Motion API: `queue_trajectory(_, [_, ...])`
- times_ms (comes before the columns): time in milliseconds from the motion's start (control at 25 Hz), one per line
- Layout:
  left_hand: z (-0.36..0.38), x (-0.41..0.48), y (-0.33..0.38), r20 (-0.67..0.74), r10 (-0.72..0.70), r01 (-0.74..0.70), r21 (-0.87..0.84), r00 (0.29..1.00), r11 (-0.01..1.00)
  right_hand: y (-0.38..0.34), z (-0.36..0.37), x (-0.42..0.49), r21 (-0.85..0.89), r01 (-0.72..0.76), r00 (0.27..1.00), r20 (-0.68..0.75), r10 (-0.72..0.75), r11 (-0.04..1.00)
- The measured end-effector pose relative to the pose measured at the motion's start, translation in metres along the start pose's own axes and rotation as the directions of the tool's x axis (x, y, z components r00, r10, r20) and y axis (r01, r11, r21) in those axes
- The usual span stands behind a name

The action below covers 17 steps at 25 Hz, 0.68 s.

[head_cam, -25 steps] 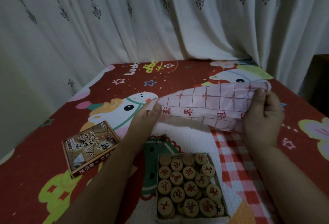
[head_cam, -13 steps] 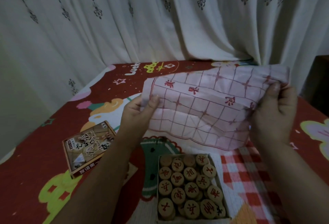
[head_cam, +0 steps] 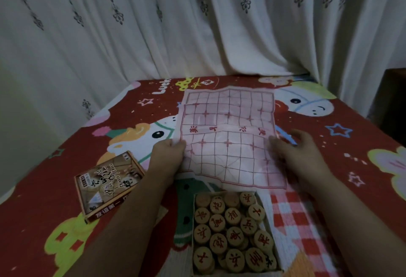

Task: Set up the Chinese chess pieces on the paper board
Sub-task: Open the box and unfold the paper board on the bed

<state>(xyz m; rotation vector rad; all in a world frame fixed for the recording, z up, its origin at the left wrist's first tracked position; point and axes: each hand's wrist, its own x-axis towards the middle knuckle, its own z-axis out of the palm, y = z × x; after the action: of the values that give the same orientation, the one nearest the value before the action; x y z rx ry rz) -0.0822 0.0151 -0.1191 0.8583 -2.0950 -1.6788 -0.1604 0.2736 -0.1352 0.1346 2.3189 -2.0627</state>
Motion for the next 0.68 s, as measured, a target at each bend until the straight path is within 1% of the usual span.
queue_trajectory(120, [0.0, 0.0, 0.0, -0.008, 0.011, -0.011, 0.038, 1.0, 0.999, -0.001, -0.002, -0.004, -0.075, 0.054, 0.997, 0.061, -0.05, 0.996])
queue_trajectory(160, [-0.001, 0.0, 0.0, -0.02, 0.035, -0.034, 0.079, 0.999, 0.996, -0.001, -0.002, -0.004, -0.105, 0.066, 0.997, 0.057, -0.061, 0.992])
queue_trajectory(240, [-0.004, 0.0, 0.0, -0.041, 0.108, -0.094, 0.255, 0.993, 0.962, 0.001, 0.0, -0.001, -0.188, 0.099, 0.995, 0.022, -0.096, 0.977])
queue_trajectory(280, [-0.006, 0.0, -0.002, -0.04, 0.138, -0.116, 0.34, 0.99, 0.933, 0.002, 0.001, 0.001, -0.247, 0.116, 0.993, 0.001, -0.12, 0.962])
queue_trajectory(360, [-0.01, 0.0, -0.005, -0.015, 0.174, -0.148, 0.457, 0.985, 0.877, 0.004, 0.003, 0.001, -0.359, 0.167, 0.982, -0.025, -0.188, 0.918])
queue_trajectory(520, [-0.01, -0.004, -0.006, 0.091, 0.218, -0.223, 0.656, 0.972, 0.721, 0.01, 0.0, 0.004, -0.406, 0.216, 0.963, -0.063, -0.263, 0.888])
queue_trajectory(600, [-0.011, -0.006, -0.002, 0.151, 0.185, -0.235, 0.731, 0.971, 0.64, 0.008, -0.003, 0.006, -0.51, 0.223, 0.956, -0.052, -0.288, 0.831])
queue_trajectory(680, [-0.015, -0.008, 0.005, 0.177, 0.134, -0.222, 0.803, 0.975, 0.553, 0.005, -0.007, 0.008, -0.633, 0.244, 0.924, -0.076, -0.374, 0.734])
